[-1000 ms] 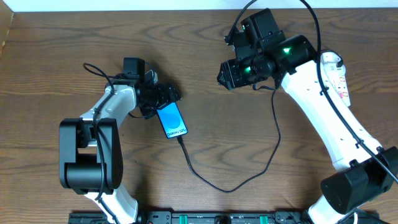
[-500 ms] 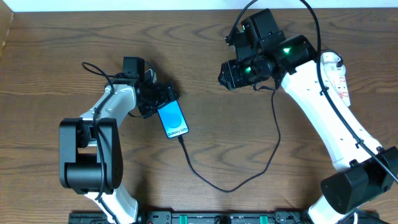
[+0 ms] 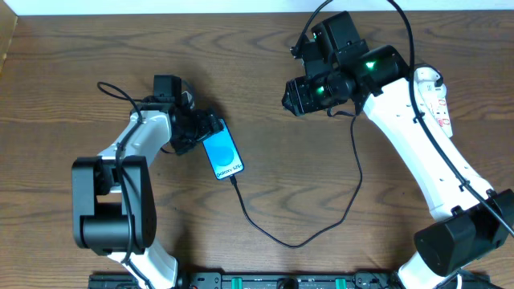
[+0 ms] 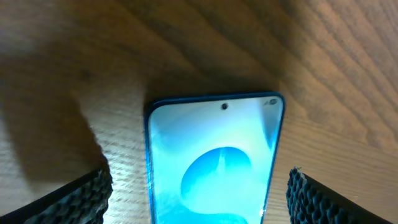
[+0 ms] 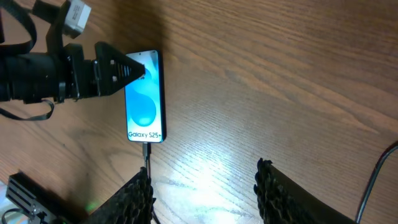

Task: Plug charger to phone and switch on socket
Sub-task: 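Open the left gripper and raise it off the phone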

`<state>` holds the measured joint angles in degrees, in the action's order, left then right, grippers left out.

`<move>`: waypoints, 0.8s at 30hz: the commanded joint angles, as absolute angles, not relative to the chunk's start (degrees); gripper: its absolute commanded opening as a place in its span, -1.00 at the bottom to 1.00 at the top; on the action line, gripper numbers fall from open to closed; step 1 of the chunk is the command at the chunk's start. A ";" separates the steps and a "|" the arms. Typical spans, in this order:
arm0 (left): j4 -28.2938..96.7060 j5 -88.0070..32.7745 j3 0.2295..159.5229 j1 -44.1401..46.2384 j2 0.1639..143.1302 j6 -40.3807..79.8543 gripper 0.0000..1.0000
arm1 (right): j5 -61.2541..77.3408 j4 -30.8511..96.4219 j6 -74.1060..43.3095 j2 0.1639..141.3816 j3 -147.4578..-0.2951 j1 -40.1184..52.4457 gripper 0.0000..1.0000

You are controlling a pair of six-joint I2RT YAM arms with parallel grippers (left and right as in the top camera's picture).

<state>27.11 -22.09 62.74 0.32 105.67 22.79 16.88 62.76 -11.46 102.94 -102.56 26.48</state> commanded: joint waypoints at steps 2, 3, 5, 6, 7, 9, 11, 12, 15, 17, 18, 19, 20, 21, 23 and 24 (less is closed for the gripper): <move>28.27 -20.45 61.80 -0.58 98.74 22.31 0.83 | 16.60 62.17 -10.63 101.36 -102.28 26.04 0.05; 28.45 -20.56 61.80 -0.78 96.68 23.07 0.83 | 16.62 62.00 -10.63 101.36 -102.30 25.63 0.05; 28.49 -22.06 61.80 -1.65 92.01 23.51 0.83 | 16.62 61.52 -10.63 101.36 -102.30 24.73 0.06; 28.47 -22.52 61.80 -2.24 89.19 23.70 0.83 | 16.62 61.30 -10.63 101.36 -102.30 24.36 0.06; 28.47 -22.72 61.80 -3.07 85.93 23.88 0.83 | 16.62 61.10 -10.63 101.36 -102.30 23.94 0.06; 28.47 -22.68 61.80 -4.43 80.44 23.88 0.83 | 16.62 61.08 -10.63 101.36 -102.30 23.09 0.06; 28.51 -22.65 61.80 -5.63 75.42 23.86 0.83 | 16.62 61.41 -10.63 101.36 -102.30 21.61 0.04; 28.47 -22.65 61.80 -6.04 72.05 23.83 0.83 | 16.62 62.00 -10.61 101.36 -102.30 20.56 0.03; 28.47 -22.65 61.80 -6.04 67.72 23.86 0.83 | 16.62 63.22 -10.61 101.34 -102.30 17.87 0.01; 28.47 -22.65 61.80 -6.04 66.50 23.83 0.83 | 16.62 63.75 -10.59 101.34 -102.30 15.94 0.00; 28.47 -22.65 61.80 -6.04 66.41 23.86 0.83 | 16.64 63.96 -10.59 101.34 -102.30 15.14 0.00; 28.49 -22.65 61.78 -6.04 66.46 23.83 0.84 | 16.62 64.40 -10.57 101.27 -102.30 14.09 -0.01; 28.49 -22.65 61.78 -6.04 66.65 23.83 0.84 | 16.62 65.01 -10.07 101.23 -102.30 12.97 -0.01; 28.49 -22.65 61.78 -6.04 66.78 23.83 0.84 | 16.62 65.47 -9.89 101.14 -102.30 12.10 -0.01; 28.49 -22.65 61.78 -6.04 67.02 23.83 0.84 | 16.78 66.08 -9.54 101.12 -102.32 10.07 -0.02; 28.49 -22.65 61.78 -6.04 67.09 23.83 0.83 | 17.06 66.57 -9.52 101.12 -102.32 9.17 -0.02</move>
<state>28.34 -22.37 61.63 -5.80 66.70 23.79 16.84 65.93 -10.74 102.94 -102.56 10.87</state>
